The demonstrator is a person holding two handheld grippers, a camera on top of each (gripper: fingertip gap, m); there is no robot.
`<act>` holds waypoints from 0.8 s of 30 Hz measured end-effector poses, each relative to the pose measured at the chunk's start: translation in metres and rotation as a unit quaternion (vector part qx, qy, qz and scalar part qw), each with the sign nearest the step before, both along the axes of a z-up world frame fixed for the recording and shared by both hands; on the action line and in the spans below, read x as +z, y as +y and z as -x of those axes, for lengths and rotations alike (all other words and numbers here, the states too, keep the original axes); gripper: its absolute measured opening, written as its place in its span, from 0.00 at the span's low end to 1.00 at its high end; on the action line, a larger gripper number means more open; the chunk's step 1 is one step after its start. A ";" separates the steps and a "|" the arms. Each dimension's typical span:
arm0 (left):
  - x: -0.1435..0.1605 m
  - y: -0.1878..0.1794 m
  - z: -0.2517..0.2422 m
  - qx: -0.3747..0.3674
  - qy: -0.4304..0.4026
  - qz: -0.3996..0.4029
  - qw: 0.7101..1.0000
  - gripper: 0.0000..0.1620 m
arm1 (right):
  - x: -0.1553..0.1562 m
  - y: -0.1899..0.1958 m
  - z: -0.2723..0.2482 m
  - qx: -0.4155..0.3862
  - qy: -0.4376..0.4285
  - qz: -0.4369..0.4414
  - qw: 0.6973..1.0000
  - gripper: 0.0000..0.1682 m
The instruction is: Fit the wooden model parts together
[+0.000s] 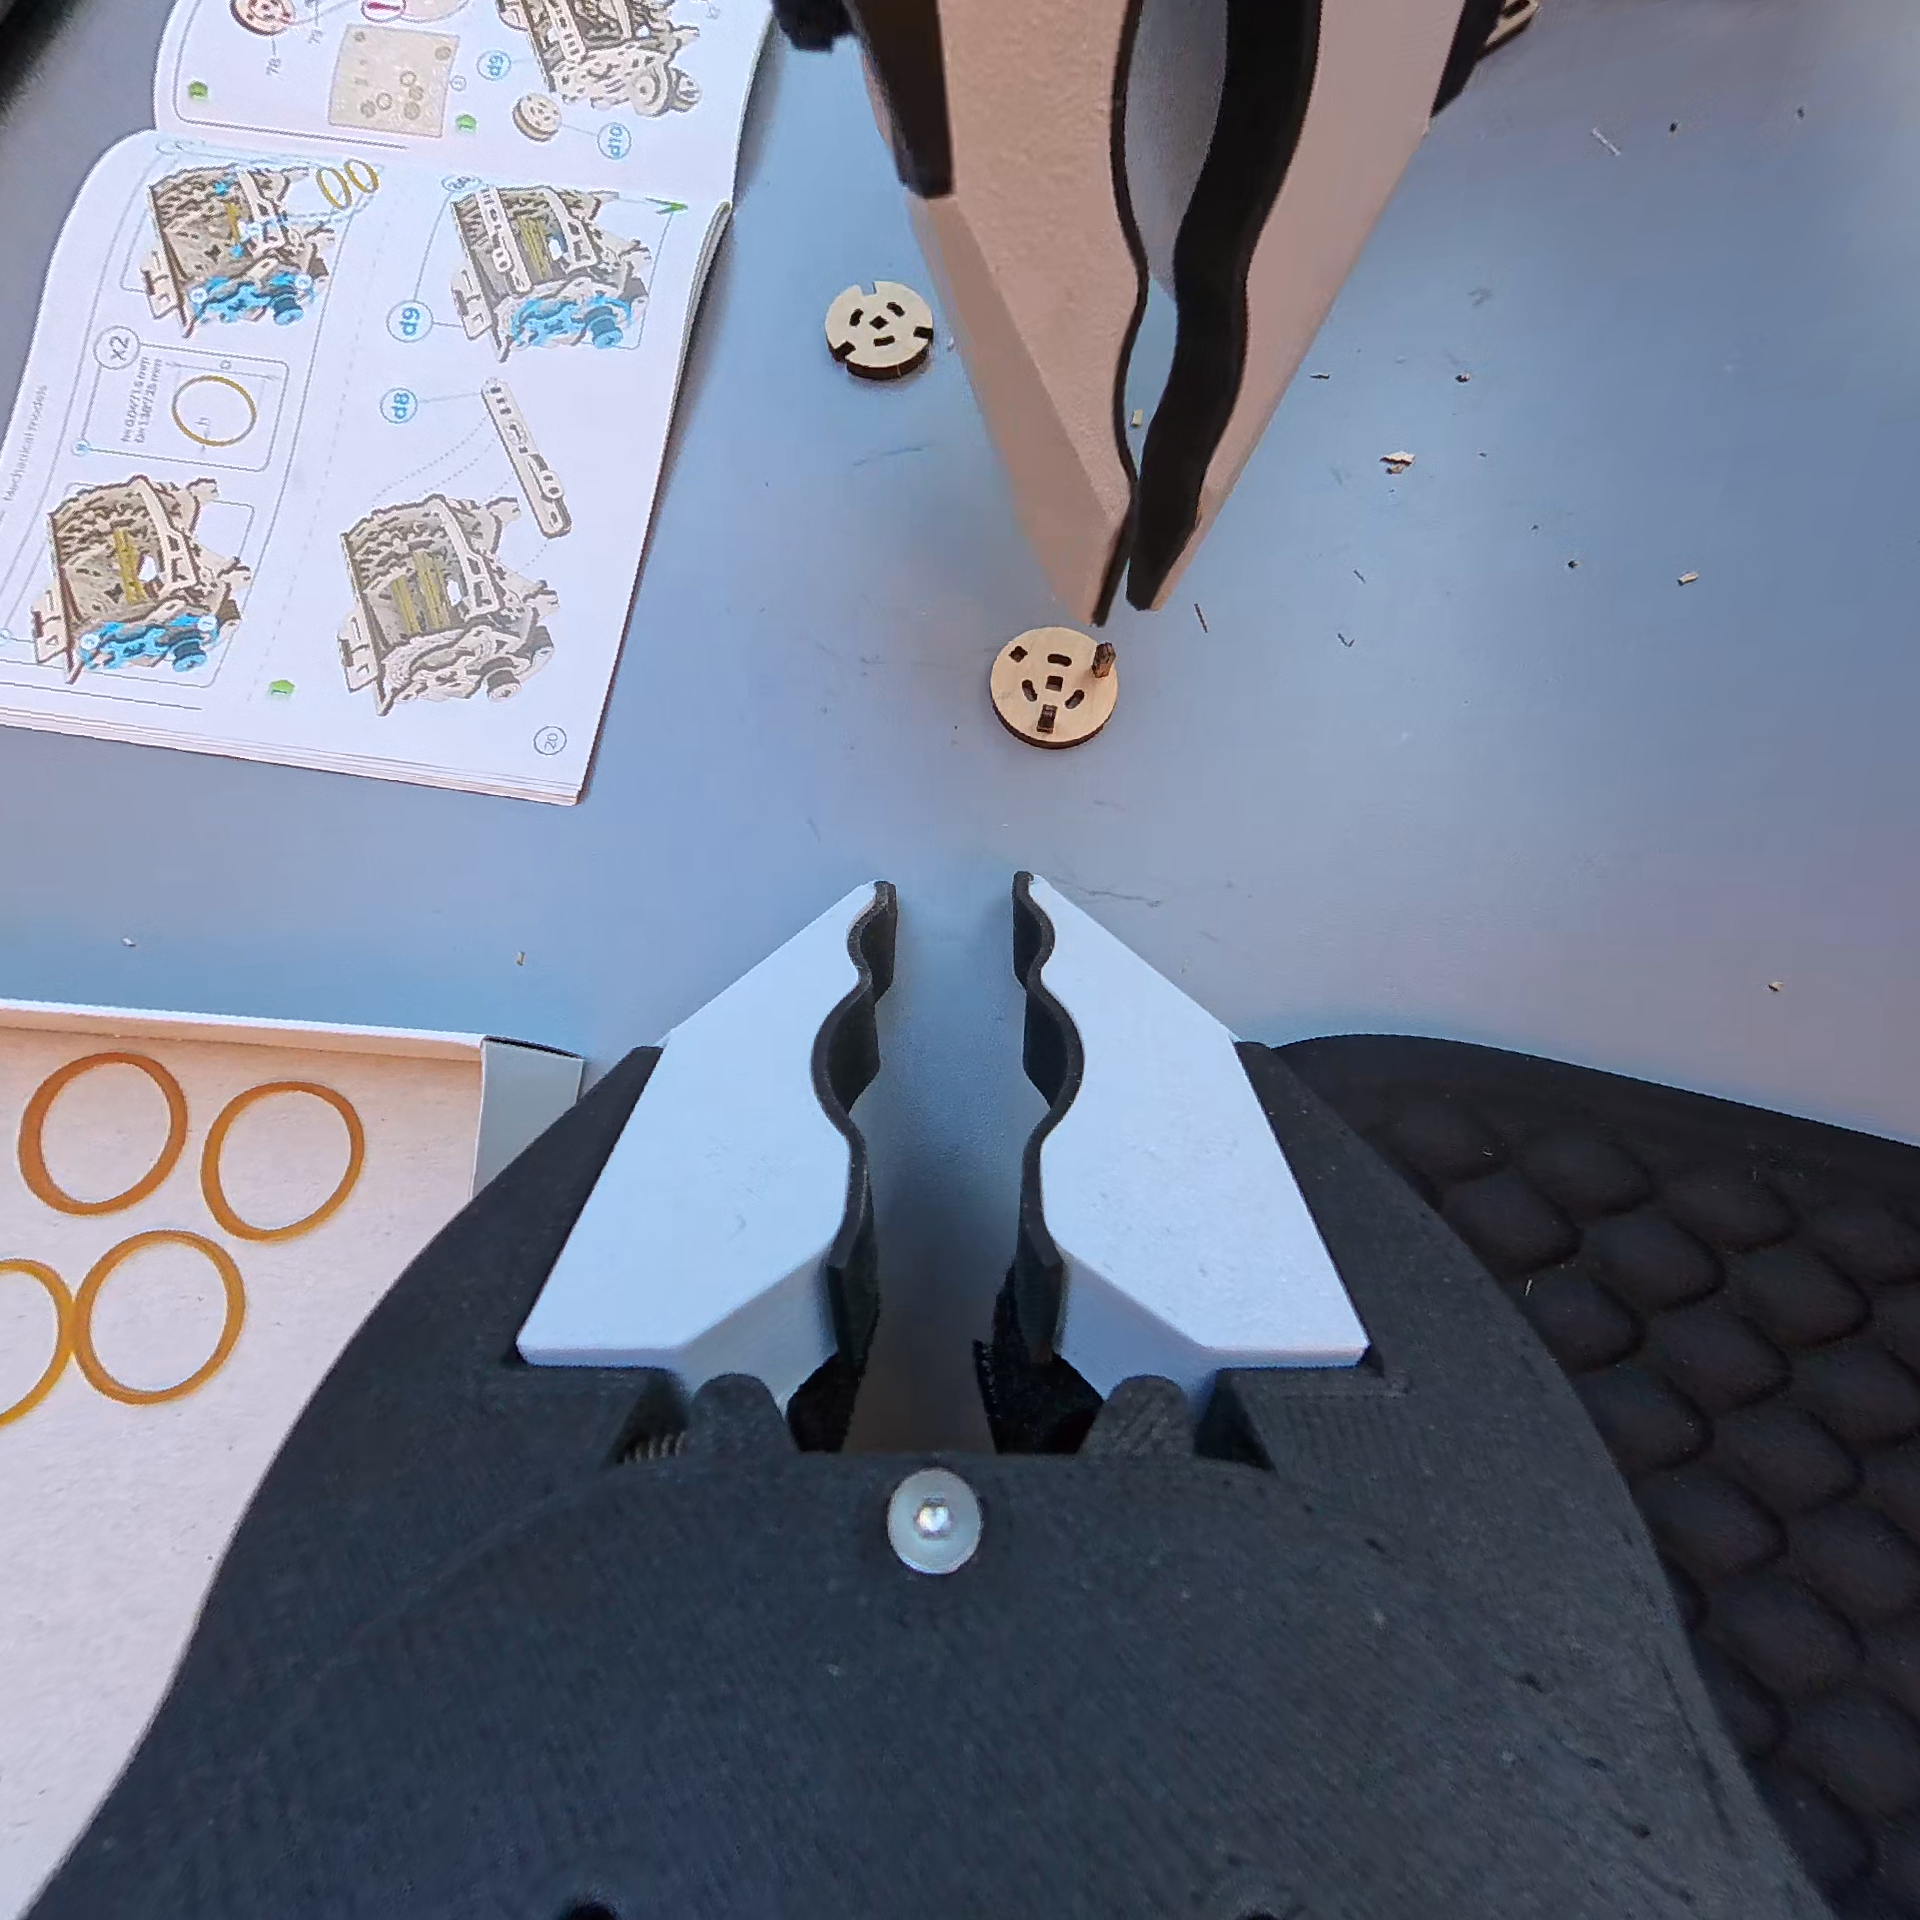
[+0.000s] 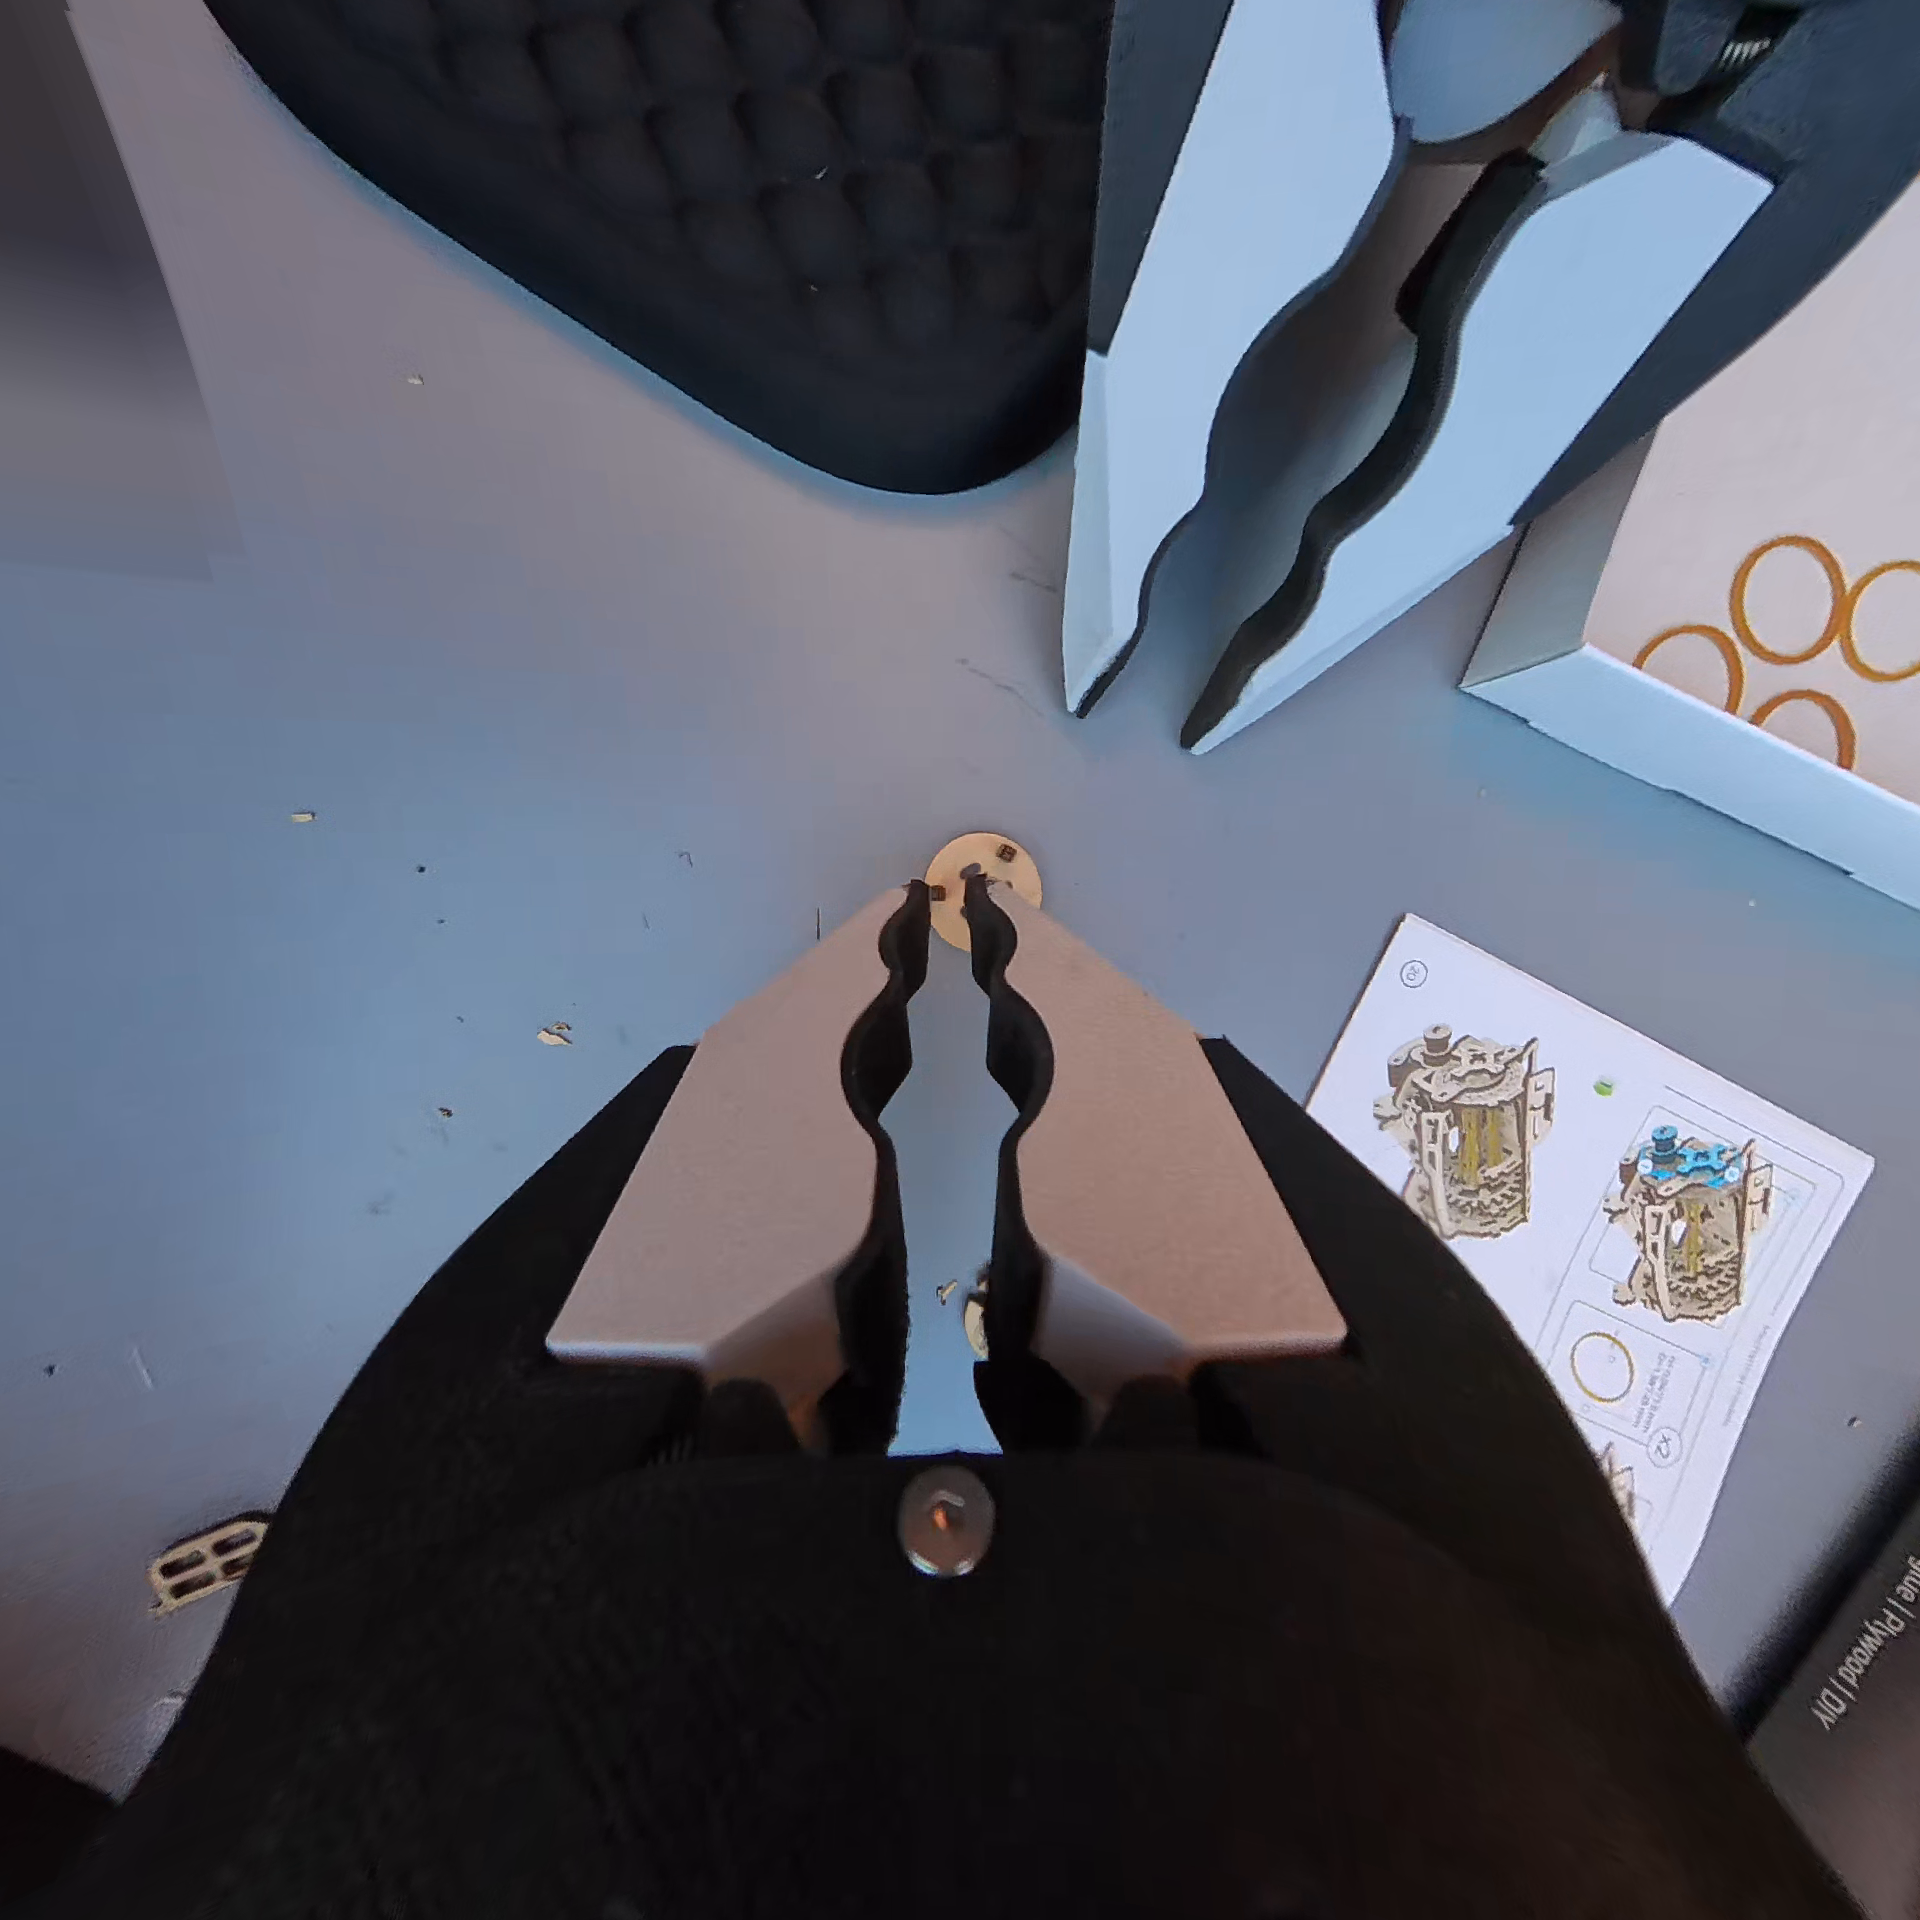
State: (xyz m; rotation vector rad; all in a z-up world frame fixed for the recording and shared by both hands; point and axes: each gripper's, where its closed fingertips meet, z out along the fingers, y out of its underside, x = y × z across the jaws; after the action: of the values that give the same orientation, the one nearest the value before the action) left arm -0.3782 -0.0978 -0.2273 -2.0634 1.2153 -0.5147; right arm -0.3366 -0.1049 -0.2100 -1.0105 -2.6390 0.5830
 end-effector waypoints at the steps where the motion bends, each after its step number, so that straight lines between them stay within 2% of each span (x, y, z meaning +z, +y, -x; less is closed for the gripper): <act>1: 0.000 0.000 0.000 0.000 0.000 0.000 1.000 0.13 | -0.002 0.002 0.000 -0.006 -0.006 -0.008 1.000 0.04; 5: 0.000 0.000 0.000 0.001 -0.002 0.001 1.000 0.13 | -0.011 0.004 -0.002 -0.011 -0.030 -0.037 0.999 0.08; 9: 0.000 0.000 0.000 0.001 -0.001 0.001 1.000 0.13 | -0.012 0.000 -0.001 -0.010 -0.036 -0.036 0.999 0.07; 14: 0.000 0.000 0.000 0.001 -0.001 0.001 1.000 0.13 | -0.016 0.001 -0.002 -0.009 -0.045 -0.037 0.998 0.01; 24: 0.000 0.000 0.000 0.002 -0.001 0.002 1.000 0.13 | -0.014 0.002 0.001 -0.014 -0.041 -0.042 0.998 0.05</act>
State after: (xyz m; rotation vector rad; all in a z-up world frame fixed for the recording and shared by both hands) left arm -0.3785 -0.0976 -0.2274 -2.0674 1.2093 -0.5182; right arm -0.3381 -0.1030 -0.2236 -1.0666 -2.6891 0.4290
